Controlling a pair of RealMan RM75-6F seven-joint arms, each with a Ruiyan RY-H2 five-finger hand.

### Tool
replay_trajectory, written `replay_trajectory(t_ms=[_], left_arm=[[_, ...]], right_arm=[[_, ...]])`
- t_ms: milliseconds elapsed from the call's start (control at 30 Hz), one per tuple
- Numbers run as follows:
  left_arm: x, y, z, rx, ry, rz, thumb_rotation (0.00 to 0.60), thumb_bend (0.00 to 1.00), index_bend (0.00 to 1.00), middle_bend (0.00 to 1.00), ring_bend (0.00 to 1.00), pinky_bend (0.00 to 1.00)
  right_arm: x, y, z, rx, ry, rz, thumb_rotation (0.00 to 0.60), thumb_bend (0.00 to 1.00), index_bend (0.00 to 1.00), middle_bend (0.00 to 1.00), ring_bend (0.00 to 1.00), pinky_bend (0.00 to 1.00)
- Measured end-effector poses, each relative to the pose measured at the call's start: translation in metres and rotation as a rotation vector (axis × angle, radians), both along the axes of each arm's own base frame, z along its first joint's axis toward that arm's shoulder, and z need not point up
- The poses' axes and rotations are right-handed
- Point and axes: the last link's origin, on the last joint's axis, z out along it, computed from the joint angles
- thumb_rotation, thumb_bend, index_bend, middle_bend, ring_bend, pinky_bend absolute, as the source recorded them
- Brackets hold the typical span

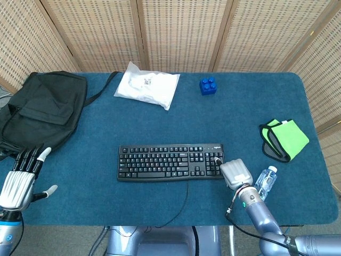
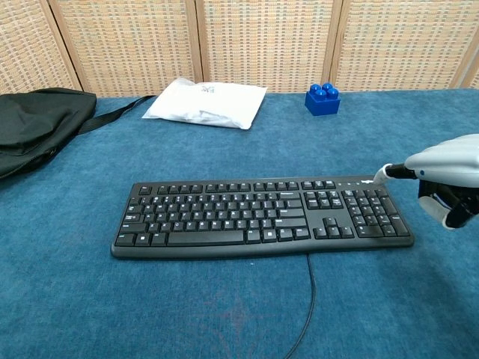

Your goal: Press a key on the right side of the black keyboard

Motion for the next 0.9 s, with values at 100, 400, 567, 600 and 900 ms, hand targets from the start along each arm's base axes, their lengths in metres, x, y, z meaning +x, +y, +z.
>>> replay_trajectory(t_ms=[100,400,567,600,900], left_arm=[[0.000,0.000,-0.001,-0.003,0.006,0.000,0.600,0.00,0.00,0.00,0.00,0.00],[-0.001,0.001,-0.003,-0.006,0.018,0.007,0.600,0.00,0.00,0.00,0.00,0.00],[-0.002,0.001,-0.003,-0.004,0.021,0.009,0.600,0.00,0.00,0.00,0.00,0.00],[-0.002,0.001,-0.003,-0.004,0.022,0.011,0.600,0.00,0.00,0.00,0.00,0.00],[-0.004,0.000,-0.002,-0.001,0.022,0.016,0.600,0.00,0.00,0.00,0.00,0.00]], right_arm=[[0.002,-0.005,-0.003,0.002,0.009,-0.002,0.600,0.79,0.09,0.71,0.62,0.49],[0.007,-0.018,-0.005,-0.002,0.026,-0.013,0.600,0.80,0.09,0.71,0.62,0.49],[0.007,-0.024,-0.008,0.001,0.029,-0.026,0.600,0.80,0.09,0.71,0.62,0.49],[0.006,-0.025,-0.008,0.002,0.030,-0.030,0.600,0.80,0.09,0.71,0.62,0.49],[0.004,-0.032,-0.015,0.012,0.043,-0.051,0.600,0.80,0.09,0.71,0.62,0.49]])
